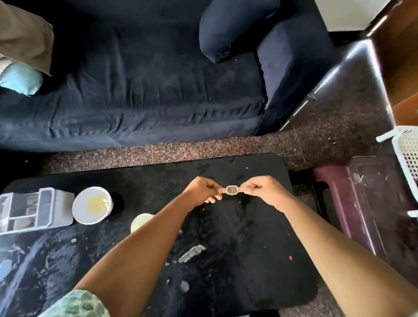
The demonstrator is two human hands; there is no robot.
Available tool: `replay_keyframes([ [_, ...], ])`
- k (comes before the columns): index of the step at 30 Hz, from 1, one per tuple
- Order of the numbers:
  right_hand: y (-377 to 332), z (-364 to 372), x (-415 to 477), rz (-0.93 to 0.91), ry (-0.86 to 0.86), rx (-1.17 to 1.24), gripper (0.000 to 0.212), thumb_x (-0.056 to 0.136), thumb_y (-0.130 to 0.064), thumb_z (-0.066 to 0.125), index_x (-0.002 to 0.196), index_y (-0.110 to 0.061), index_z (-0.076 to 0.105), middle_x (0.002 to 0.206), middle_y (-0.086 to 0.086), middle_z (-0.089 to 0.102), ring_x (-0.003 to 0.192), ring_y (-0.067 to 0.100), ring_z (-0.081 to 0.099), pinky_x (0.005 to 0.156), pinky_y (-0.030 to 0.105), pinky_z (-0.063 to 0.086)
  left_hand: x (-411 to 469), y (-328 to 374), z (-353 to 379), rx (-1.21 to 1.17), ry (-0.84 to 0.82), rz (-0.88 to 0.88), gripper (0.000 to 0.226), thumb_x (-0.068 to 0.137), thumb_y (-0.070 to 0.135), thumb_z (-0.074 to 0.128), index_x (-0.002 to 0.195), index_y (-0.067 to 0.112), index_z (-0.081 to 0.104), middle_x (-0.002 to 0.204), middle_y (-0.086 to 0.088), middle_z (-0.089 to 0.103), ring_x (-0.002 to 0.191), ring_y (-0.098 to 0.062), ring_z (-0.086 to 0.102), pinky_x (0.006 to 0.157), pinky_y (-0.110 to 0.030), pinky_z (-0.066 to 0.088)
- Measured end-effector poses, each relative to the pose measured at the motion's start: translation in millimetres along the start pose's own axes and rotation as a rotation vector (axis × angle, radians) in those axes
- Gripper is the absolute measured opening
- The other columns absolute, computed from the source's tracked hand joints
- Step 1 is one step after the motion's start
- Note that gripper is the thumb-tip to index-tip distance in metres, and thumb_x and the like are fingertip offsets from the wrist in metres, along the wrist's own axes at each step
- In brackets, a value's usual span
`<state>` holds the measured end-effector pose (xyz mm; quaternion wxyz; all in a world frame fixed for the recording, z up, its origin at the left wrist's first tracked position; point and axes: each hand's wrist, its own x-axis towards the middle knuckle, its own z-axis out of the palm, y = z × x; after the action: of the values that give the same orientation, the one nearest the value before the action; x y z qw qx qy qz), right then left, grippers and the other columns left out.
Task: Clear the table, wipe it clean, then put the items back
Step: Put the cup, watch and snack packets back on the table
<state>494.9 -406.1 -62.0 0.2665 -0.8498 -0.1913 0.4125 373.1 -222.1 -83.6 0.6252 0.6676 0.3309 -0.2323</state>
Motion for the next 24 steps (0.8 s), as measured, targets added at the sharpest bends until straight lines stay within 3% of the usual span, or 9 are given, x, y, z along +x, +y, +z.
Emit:
replay_keyframes([
  [3,19,-2,24,0.041,0.094,-0.054,0.008,0.078,-0.014,0.074,0.085,-0.02,0.075,0.082,-0.002,0.072,0.081,0.015,0.064,0.072,0.026,0.047,23,-4,4,-0.052,0.059,-0.067,0.01,0.089,0.003,0.061,0.091,0.005,0.071,0.071,-0.002,0.068,0.052,-0.008,0.057,0.055,-0.018,0.051],
  [7,33,-4,44,0.101,0.215,-0.026,0.004,0.076,-0.017,0.077,0.078,-0.017,0.074,0.062,-0.004,0.062,0.056,0.011,0.054,0.054,0.025,0.041,53,-19,8,-0.103,0.197,-0.103,0.019,0.084,0.003,0.068,0.069,0.014,0.07,0.064,-0.003,0.067,0.046,-0.007,0.059,0.052,-0.02,0.052],
  [10,46,0,57,0.195,0.235,0.064,0.011,0.08,-0.008,0.07,0.08,-0.017,0.074,0.064,0.0,0.064,0.056,0.01,0.053,0.058,0.026,0.044,61,-29,11,-0.123,0.27,-0.135,0.021,0.082,0.001,0.069,0.066,0.014,0.07,0.062,-0.003,0.068,0.046,-0.007,0.061,0.048,-0.018,0.051],
  [12,56,1,61,0.257,0.212,0.175,0.021,0.079,-0.002,0.066,0.072,-0.021,0.072,0.07,0.008,0.069,0.062,0.018,0.06,0.068,0.039,0.055,62,-33,16,-0.149,0.294,-0.156,0.022,0.084,0.0,0.067,0.066,0.013,0.068,0.064,-0.003,0.068,0.048,-0.007,0.062,0.048,-0.017,0.051],
  [16,65,-1,64,0.339,0.26,0.28,0.022,0.071,0.002,0.071,0.064,-0.018,0.067,0.071,0.015,0.071,0.075,0.035,0.071,0.076,0.052,0.057,59,-36,21,-0.236,0.329,-0.171,0.022,0.089,0.001,0.06,0.072,0.012,0.066,0.074,-0.006,0.069,0.057,-0.007,0.064,0.054,-0.015,0.052],
  [24,67,-1,55,0.408,0.363,0.388,0.026,0.079,-0.001,0.067,0.06,-0.018,0.069,0.071,0.015,0.07,0.064,0.024,0.064,0.076,0.044,0.059,55,-39,16,-0.226,0.422,-0.197,0.02,0.084,0.001,0.066,0.067,0.012,0.069,0.073,-0.006,0.071,0.062,-0.011,0.066,0.065,-0.023,0.057],
])
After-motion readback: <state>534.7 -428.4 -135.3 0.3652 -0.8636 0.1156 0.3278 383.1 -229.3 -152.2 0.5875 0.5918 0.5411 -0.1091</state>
